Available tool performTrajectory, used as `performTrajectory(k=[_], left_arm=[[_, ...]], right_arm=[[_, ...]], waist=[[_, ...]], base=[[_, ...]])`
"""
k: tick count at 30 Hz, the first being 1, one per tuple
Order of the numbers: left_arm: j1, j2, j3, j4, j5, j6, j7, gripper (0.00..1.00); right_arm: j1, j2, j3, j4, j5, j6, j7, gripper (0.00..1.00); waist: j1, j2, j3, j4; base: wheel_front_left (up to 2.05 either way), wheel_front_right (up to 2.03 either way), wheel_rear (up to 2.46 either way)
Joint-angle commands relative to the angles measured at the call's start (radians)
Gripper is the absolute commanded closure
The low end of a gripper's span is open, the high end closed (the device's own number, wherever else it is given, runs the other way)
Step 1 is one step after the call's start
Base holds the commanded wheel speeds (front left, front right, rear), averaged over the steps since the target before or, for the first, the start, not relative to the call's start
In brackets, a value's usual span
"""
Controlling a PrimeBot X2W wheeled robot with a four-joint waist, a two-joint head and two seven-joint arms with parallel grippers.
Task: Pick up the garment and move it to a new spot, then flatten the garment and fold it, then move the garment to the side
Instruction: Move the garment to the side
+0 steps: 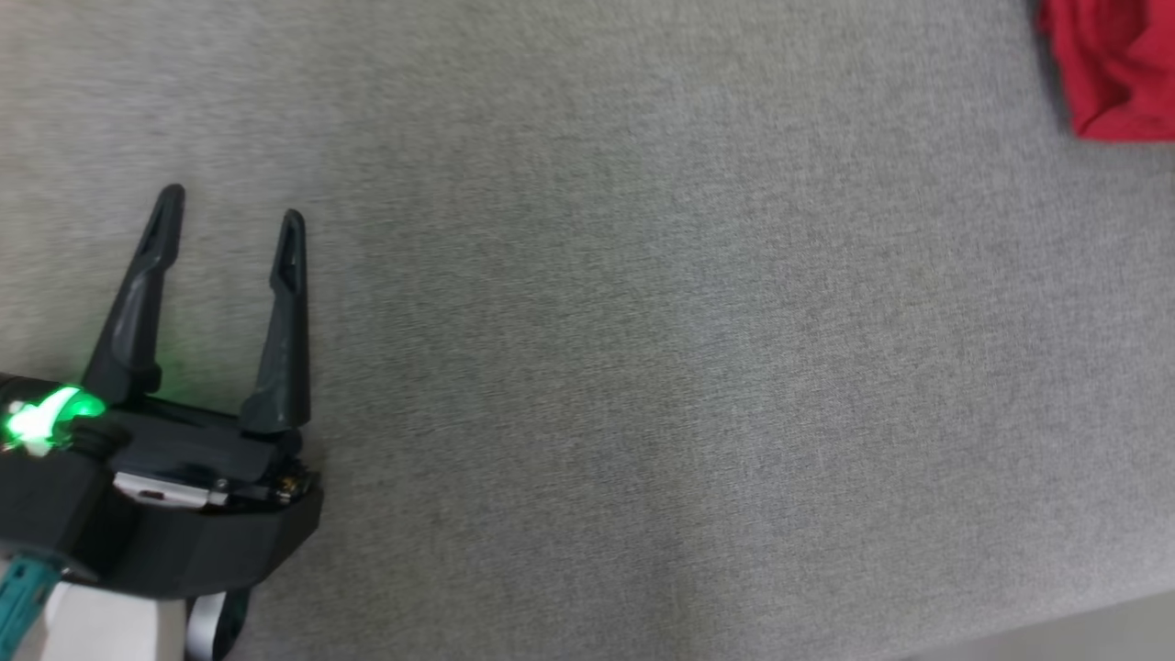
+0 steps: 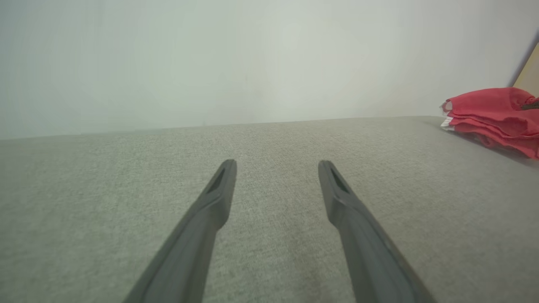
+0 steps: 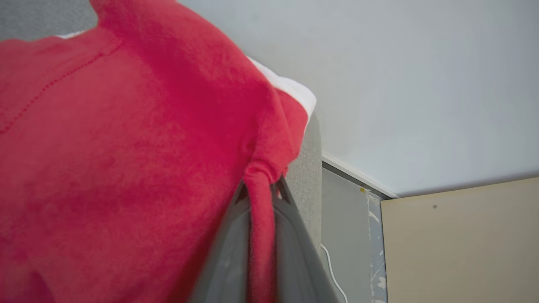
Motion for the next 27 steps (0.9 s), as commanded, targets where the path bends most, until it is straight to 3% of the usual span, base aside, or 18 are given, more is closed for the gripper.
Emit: performTrajectory(k=[1, 12, 13, 14, 15, 19, 27], left_arm=[[0.012, 0.01, 0.003, -0.007, 0.002, 0.0, 0.0, 0.0], [0.024, 0.013, -0.008, -0.014, -0.006, 0.002, 0.003, 0.0], [0.023, 0.012, -0.007, -0.012, -0.006, 0.004, 0.004, 0.0], [0.024, 0.012, -0.007, -0.01, -0.007, 0.004, 0.004, 0.0], [0.023, 0.012, -0.007, -0.004, -0.009, 0.005, 0.004, 0.0], [0.022, 0.001, -0.003, -0.008, -0.015, 0.012, 0.004, 0.0], [0.051, -0.02, 0.02, 0.001, -0.027, 0.014, 0.0, 0.0]], right_arm=[[-0.021, -0.002, 0.001, -0.002, 0.004, -0.003, 0.005, 1.0], [-0.168, -0.02, 0.057, 0.055, -0.05, -0.003, 0.044, 1.0], [-0.175, -0.015, 0.066, 0.066, -0.055, -0.003, 0.047, 0.78], [-0.185, -0.013, 0.072, 0.074, -0.06, -0.003, 0.045, 0.28], [-0.209, -0.013, 0.077, 0.094, -0.084, -0.003, 0.026, 0.0], [-0.229, 0.001, 0.066, 0.131, -0.164, -0.003, -0.064, 0.0], [-0.159, 0.111, -0.036, 0.17, -0.181, -0.003, -0.257, 0.0]], waist=[[-0.0001, -0.0002, 0.045, -0.04], [-0.0001, -0.0002, 0.061, -0.017], [-0.0001, -0.0002, 0.062, -0.014], [-0.0001, -0.0002, 0.063, -0.012], [-0.0001, -0.0002, 0.062, -0.008], [-0.0001, -0.0002, 0.044, -0.001], [-0.0001, -0.0002, -0.067, 0.001]], base=[[0.0, 0.0, 0.0], [0.0, 0.0, 0.0], [0.0, 0.0, 0.0], [0.0, 0.0, 0.0], [0.0, 0.0, 0.0], [0.0, 0.0, 0.0], [0.0, 0.0, 0.0]])
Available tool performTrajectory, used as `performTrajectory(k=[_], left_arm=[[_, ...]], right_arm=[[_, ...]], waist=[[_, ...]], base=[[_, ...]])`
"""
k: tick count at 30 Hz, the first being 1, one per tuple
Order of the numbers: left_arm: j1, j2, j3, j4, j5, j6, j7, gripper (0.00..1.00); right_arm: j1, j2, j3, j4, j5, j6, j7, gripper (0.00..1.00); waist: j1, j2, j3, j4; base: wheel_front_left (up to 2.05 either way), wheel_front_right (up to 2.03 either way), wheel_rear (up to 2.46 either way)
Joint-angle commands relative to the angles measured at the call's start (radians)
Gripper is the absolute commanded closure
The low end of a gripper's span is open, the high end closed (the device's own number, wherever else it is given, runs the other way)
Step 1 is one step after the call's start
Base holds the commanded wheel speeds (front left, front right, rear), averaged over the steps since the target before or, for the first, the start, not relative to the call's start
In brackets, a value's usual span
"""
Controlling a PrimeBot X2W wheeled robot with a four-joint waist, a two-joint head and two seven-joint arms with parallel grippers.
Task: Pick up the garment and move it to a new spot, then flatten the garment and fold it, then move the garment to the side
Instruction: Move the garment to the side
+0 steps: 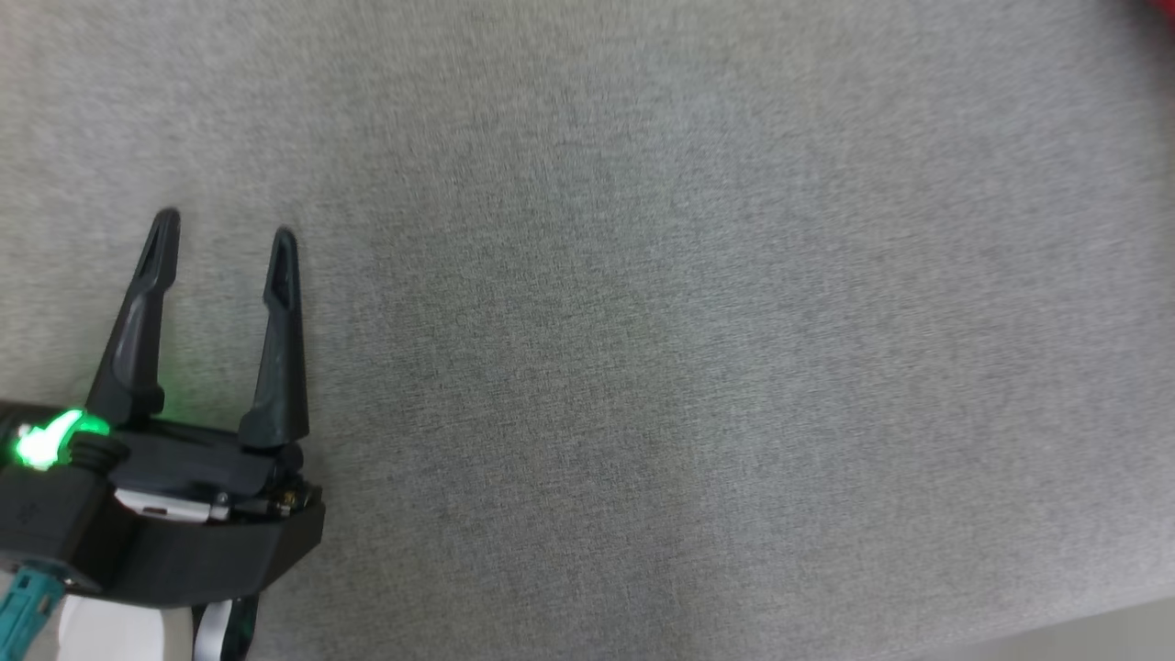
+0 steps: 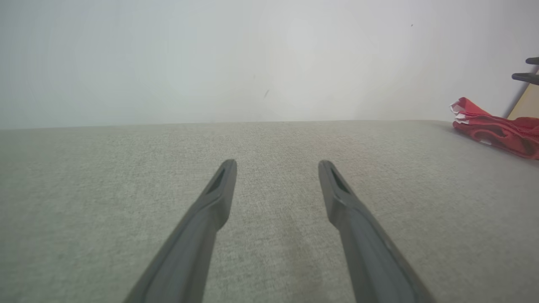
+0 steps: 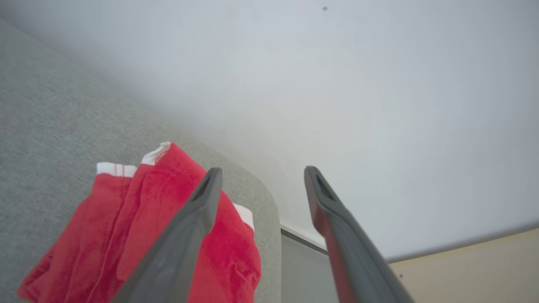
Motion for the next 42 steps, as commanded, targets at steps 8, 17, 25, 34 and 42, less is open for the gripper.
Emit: performTrajectory(k=[8, 17, 25, 34, 42], left_arm=[[0.11, -0.028, 0.068, 0.039, -0.034, 0.015, 0.0, 0.0], [0.207, -0.044, 0.1, 0.085, -0.046, 0.012, 0.0, 0.0], [0.258, -0.063, 0.111, 0.144, -0.057, 0.009, 0.0, 0.0], [0.315, -0.071, 0.128, 0.215, -0.065, 0.006, 0.0, 0.0], [0.343, -0.074, 0.135, 0.265, -0.057, 0.015, 0.0, 0.0]], right_arm=[[0.216, 0.219, -0.186, -0.015, -0.023, -0.003, -0.133, 0.0], [0.539, 0.398, -0.339, -0.178, -0.054, -0.003, -0.141, 0.0], [0.85, 0.503, -0.482, -0.42, -0.066, -0.003, -0.14, 0.0], [1.123, 0.595, -0.548, -0.586, -0.101, -0.003, -0.139, 0.0], [1.271, 0.671, -0.581, -0.643, -0.123, -0.003, -0.117, 0.0]], waist=[[-0.0001, -0.0001, -0.231, -0.01], [-0.0001, -0.0001, -0.389, 0.001], [-0.0001, -0.0001, -0.49, 0.035], [-0.0001, -0.0001, -0.584, 0.075], [-0.0001, -0.0001, -0.633, 0.111]], base=[[0.0, 0.0, 0.0], [0.0, 0.0, 0.0], [0.0, 0.0, 0.0], [0.0, 0.0, 0.0], [0.0, 0.0, 0.0]])
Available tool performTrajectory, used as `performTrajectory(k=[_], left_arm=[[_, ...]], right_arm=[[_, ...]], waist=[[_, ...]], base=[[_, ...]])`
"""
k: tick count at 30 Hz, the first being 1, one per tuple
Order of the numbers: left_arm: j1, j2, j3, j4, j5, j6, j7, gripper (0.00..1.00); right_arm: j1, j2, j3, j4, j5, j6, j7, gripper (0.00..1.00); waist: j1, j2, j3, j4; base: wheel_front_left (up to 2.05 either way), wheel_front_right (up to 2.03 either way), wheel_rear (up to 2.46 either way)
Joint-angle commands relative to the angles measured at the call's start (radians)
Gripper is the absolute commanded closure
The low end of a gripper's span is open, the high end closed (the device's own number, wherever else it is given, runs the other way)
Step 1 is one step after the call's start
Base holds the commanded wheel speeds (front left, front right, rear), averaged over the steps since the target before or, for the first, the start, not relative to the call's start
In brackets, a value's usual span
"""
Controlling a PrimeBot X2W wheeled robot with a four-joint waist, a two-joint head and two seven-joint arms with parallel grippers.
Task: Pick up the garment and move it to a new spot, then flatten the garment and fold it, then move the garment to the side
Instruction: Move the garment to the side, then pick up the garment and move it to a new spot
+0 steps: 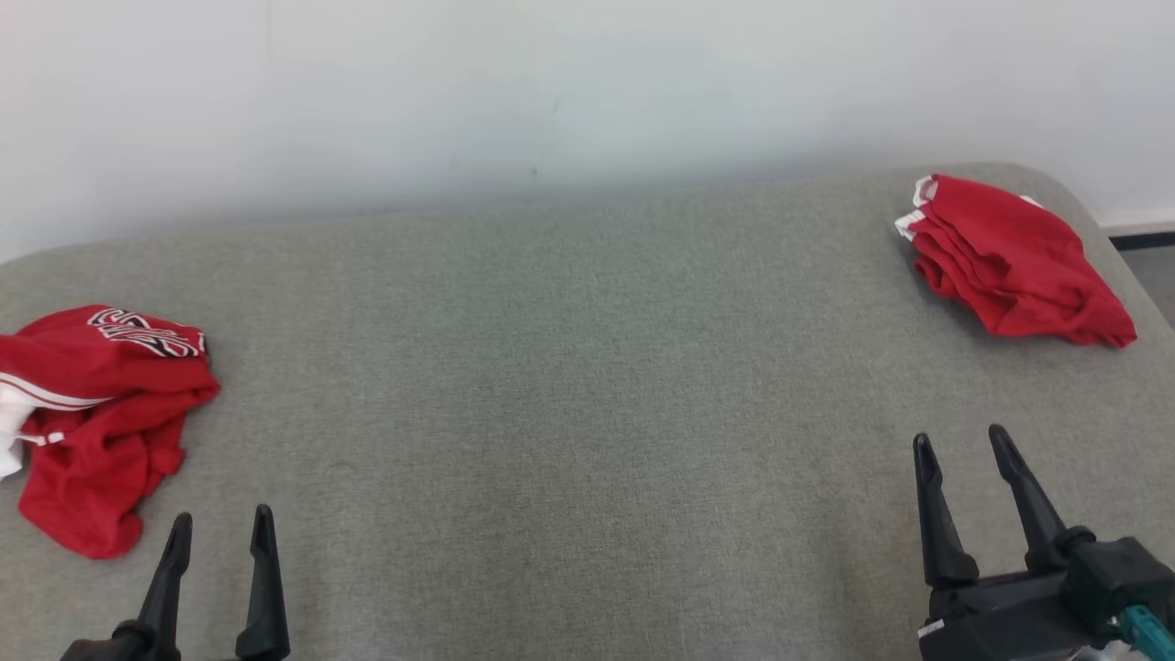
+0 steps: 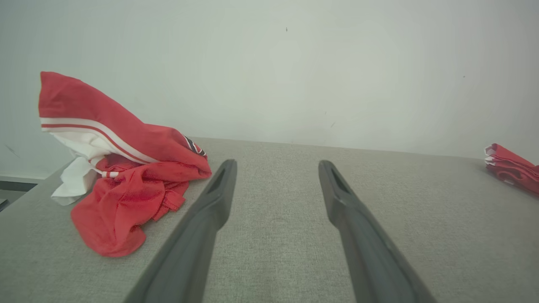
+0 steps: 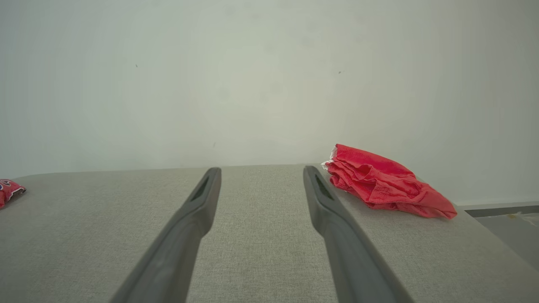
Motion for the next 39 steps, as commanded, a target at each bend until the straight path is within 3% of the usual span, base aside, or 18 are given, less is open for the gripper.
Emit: performTrajectory(k=[1, 11, 39], left_arm=[[0.017, -0.002, 0.003, 0.011, -0.002, 0.005, 0.0, 0.0], [0.03, -0.002, -0.012, 0.04, 0.011, 0.007, 0.0, 0.0], [0.012, 0.024, 0.005, 0.046, 0.009, 0.047, 0.006, 0.0]], right_arm=[[0.028, 0.01, 0.001, -0.011, -0.019, -0.003, 0.006, 0.0], [0.09, 0.065, 0.007, -0.04, -0.059, -0.003, 0.052, 0.0], [0.092, 0.103, 0.044, -0.051, -0.029, -0.003, 0.108, 0.0]], waist=[[0.0002, 0.0002, -0.033, 0.027], [0.0002, 0.0002, -0.075, 0.043], [0.0002, 0.0002, -0.07, 0.046]], base=[[0.0, 0.0, 0.0], [0.0, 0.0, 0.0], [0.0, 0.0, 0.0]])
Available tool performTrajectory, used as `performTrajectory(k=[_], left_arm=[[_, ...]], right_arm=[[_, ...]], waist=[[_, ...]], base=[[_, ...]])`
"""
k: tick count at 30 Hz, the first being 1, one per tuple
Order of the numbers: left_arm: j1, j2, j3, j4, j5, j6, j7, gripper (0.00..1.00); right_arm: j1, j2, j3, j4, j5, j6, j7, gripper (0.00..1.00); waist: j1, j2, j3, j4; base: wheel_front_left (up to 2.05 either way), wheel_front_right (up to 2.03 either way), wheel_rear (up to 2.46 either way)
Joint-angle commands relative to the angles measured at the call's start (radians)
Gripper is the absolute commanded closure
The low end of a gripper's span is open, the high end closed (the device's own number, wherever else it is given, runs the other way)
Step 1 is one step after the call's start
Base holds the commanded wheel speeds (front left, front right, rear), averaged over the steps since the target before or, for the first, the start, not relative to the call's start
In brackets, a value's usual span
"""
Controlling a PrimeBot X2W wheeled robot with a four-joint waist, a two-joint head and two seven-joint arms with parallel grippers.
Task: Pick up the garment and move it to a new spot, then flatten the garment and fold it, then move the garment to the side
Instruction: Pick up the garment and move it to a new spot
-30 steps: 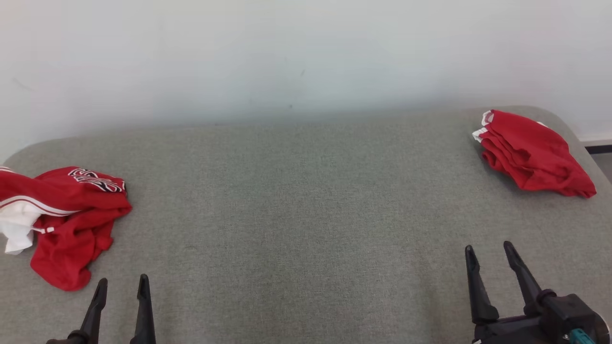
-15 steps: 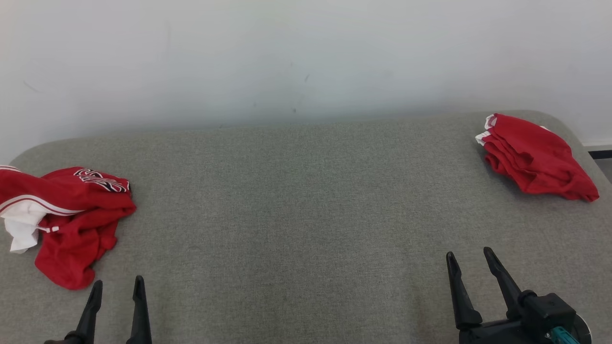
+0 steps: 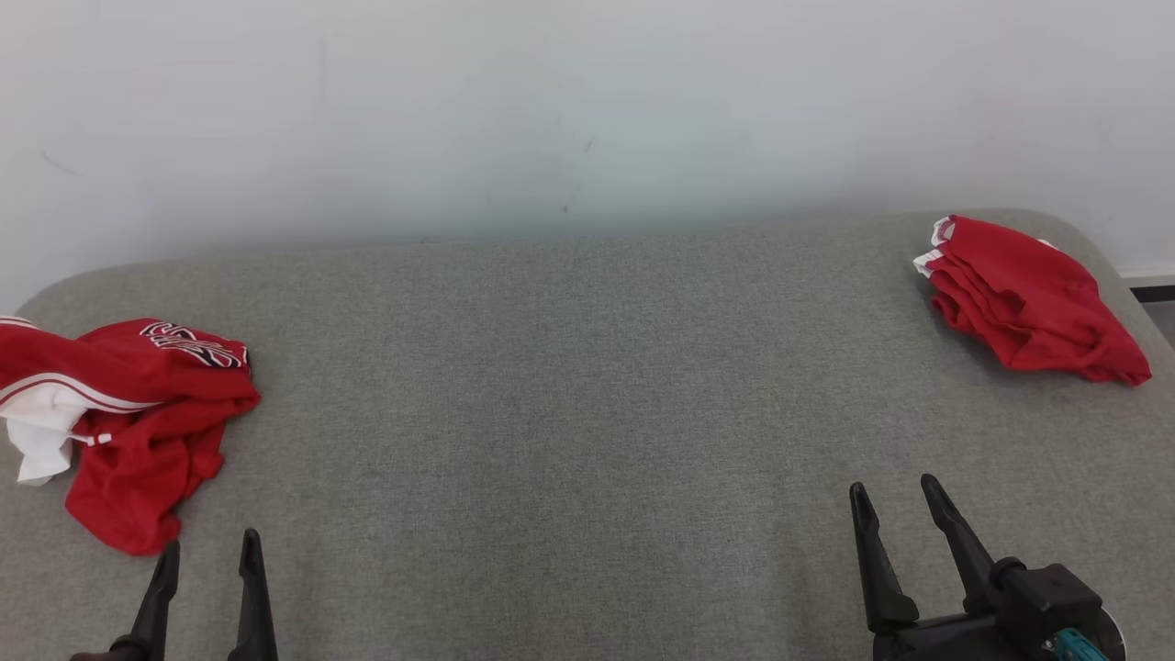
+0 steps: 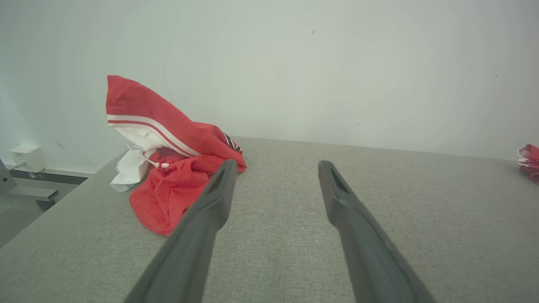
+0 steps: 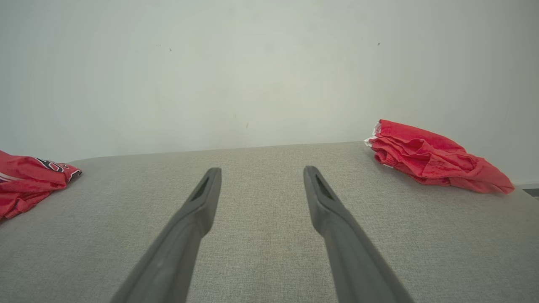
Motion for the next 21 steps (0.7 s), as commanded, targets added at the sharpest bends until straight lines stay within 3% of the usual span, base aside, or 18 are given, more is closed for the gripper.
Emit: performTrajectory(k=[1, 21], left_arm=[[-0.006, 0.008, 0.0, -0.003, 0.002, 0.006, 0.005, 0.0], [0.007, 0.024, -0.022, -0.066, -0.023, 0.007, 0.063, 0.0]], right_arm=[[0.006, 0.003, -0.003, -0.004, 0.006, -0.003, 0.004, 0.0], [0.008, 0.006, -0.004, 0.009, 0.017, -0.003, 0.009, 0.0]], waist=[[0.0, 0.0, 0.0, 0.001], [0.0, 0.0, 0.0, 0.012]], base=[[0.0, 0.0, 0.0], [0.0, 0.0, 0.0]])
